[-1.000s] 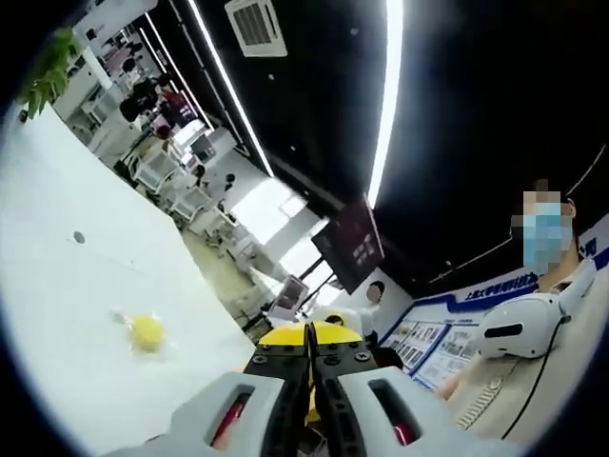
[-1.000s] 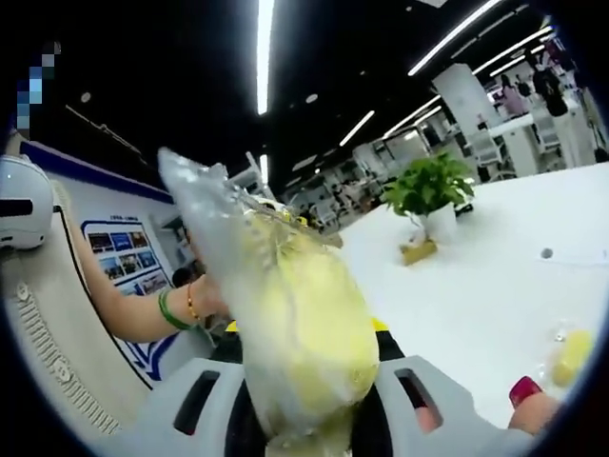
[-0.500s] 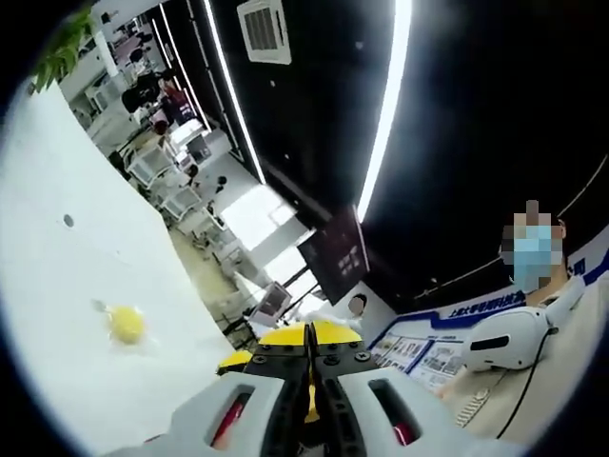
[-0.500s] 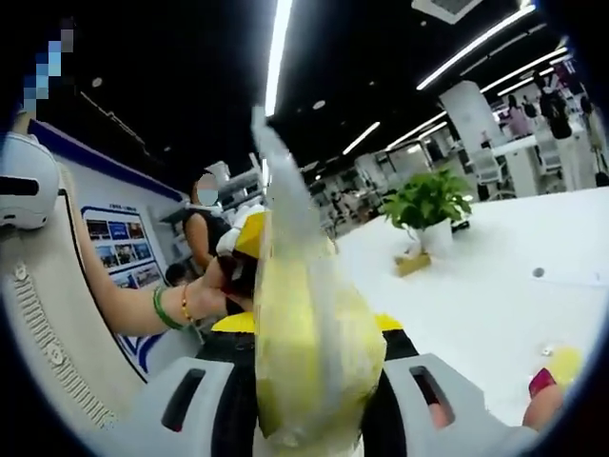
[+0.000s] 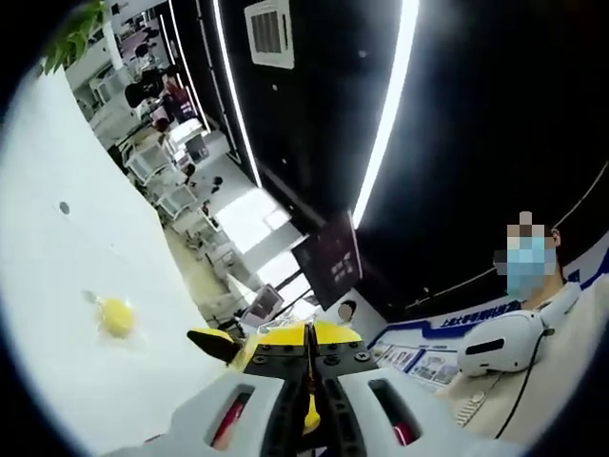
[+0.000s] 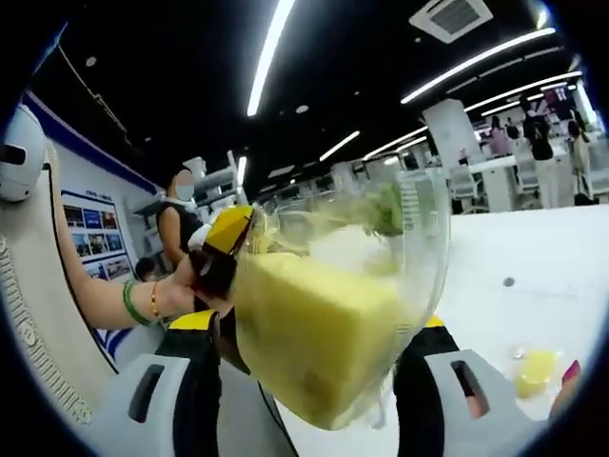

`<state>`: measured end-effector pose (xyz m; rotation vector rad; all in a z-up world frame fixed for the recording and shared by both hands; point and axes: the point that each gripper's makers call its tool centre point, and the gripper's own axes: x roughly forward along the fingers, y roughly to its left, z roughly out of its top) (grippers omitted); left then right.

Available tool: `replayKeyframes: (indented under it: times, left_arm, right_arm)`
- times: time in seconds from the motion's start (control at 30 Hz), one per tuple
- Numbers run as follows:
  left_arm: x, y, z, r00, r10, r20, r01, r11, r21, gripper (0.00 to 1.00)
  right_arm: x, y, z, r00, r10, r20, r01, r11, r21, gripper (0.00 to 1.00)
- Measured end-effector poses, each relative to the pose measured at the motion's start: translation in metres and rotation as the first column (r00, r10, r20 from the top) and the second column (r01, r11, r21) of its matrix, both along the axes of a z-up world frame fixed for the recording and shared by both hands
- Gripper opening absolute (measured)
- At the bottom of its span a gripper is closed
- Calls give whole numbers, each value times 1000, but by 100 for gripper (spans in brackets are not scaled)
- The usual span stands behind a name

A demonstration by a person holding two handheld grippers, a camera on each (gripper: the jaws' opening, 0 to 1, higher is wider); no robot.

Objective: Compare the silicone blocks by pressing each to a similar depth, holding the contact briefly, and releasing to observe deformation and rebound differences across the visible hardness samples.

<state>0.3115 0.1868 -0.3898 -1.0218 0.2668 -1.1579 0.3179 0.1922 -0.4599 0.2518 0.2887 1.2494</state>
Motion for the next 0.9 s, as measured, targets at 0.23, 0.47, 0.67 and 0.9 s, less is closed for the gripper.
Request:
replayKeyframes:
  times: [0.23,0.47,0.67,0.9]
  left_arm:
    - [2,6,-1,1000,13,-6,-13,1000,-14,0]
    - [5,12,-4,999,36,-10,-36,999,-15,0]
    - [12,17,-16,998,56,-26,-56,998,8,0]
    - [27,23,-37,995,70,-72,-68,997,32,0]
  right_arm:
    - [5,-1,-3,999,-42,-9,42,999,-5,81]
    - [10,-16,-5,994,-108,5,108,994,-12,87]
    - [6,-35,-6,988,-152,33,153,988,-34,88]
    - [-5,-57,-17,982,-190,4,190,980,-64,85]
